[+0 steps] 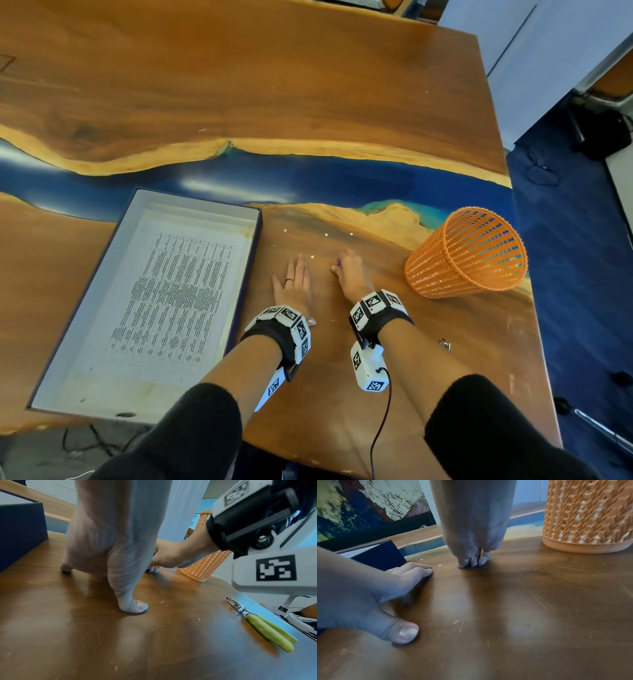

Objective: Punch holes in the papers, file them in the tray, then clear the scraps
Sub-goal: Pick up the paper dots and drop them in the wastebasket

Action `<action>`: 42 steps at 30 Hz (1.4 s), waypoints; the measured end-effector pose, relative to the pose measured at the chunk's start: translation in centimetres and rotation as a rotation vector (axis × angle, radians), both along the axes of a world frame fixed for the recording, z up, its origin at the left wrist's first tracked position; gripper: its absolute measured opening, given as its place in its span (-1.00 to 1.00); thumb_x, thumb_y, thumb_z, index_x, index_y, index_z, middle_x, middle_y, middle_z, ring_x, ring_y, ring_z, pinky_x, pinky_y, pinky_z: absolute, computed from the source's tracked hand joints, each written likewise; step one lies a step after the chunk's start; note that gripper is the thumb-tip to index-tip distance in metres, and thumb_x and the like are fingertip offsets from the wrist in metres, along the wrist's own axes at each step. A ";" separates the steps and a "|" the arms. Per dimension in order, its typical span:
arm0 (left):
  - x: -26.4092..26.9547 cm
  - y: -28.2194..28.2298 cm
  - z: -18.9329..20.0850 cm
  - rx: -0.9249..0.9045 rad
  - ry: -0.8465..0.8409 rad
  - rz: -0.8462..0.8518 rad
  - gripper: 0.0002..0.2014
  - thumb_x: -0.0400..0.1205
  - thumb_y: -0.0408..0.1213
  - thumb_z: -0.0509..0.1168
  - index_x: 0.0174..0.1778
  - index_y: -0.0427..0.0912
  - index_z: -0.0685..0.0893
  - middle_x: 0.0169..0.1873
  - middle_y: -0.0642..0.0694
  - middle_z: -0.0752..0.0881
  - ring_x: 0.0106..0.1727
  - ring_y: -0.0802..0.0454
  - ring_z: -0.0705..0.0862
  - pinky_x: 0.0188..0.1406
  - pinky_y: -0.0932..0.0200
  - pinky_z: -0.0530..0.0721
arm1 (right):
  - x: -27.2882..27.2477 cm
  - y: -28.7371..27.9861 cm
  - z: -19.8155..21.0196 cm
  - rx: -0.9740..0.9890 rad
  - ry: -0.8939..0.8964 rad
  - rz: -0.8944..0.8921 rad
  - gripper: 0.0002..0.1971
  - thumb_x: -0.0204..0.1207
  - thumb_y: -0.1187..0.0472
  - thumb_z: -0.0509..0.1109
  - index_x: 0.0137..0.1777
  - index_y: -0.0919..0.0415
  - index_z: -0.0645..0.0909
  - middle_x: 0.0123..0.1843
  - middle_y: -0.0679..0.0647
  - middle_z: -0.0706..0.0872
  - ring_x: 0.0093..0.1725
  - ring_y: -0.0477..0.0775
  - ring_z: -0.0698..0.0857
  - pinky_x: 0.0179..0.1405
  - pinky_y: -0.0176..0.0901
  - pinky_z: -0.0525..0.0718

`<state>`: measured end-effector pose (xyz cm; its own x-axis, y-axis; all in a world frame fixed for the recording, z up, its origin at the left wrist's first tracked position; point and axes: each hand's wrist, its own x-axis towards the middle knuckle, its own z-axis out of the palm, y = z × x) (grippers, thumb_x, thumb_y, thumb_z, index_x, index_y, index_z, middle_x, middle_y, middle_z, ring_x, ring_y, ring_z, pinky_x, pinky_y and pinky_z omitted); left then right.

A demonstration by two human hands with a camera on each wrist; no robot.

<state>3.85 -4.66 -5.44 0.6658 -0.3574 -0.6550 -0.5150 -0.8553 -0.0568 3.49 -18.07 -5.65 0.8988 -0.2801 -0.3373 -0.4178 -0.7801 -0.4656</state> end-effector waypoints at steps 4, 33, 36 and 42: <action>-0.1 0.1 0.1 -0.010 -0.011 -0.007 0.22 0.47 0.18 0.39 0.60 -0.35 -0.40 0.62 -0.23 -0.45 0.67 -0.18 -0.35 0.63 -0.29 0.05 | -0.6 -0.1 0.2 0.016 -0.039 -0.006 -0.86 0.62 0.31 0.23 -0.01 0.40 0.57 0.14 0.29 0.57 0.05 0.32 0.62 0.08 0.12 0.59; -2.3 -3.0 2.5 0.160 -0.055 -0.195 -0.13 0.68 -0.10 0.24 0.66 -0.31 -0.24 0.66 -0.28 -0.31 0.71 -0.21 -0.12 0.51 -0.10 0.33 | -7.8 -15.6 14.9 -0.153 -0.362 -0.375 -0.89 0.53 0.29 0.35 -0.22 0.28 0.56 -0.16 0.11 0.56 -0.17 0.07 0.57 -0.04 0.09 0.63; -2.3 -2.7 2.5 0.153 -0.052 -0.207 -0.12 0.67 -0.12 0.27 0.67 -0.29 -0.23 0.66 -0.24 -0.30 0.71 -0.18 -0.11 0.49 -0.07 0.37 | -7.9 -15.7 14.8 -0.146 -0.354 -0.397 -0.92 0.51 0.34 0.35 -0.21 0.32 0.59 -0.19 0.12 0.58 -0.19 0.08 0.60 -0.04 0.10 0.67; -2.4 -1.8 2.1 0.115 -0.077 -0.229 -0.11 0.67 -0.17 0.27 0.67 -0.27 -0.26 0.67 -0.19 -0.31 0.71 -0.14 -0.12 0.45 0.00 0.42 | -7.7 -15.9 14.7 -0.126 -0.354 -0.408 -0.92 0.45 0.38 0.36 -0.24 0.24 0.60 -0.06 0.23 0.67 -0.15 0.11 0.64 -0.03 0.04 0.69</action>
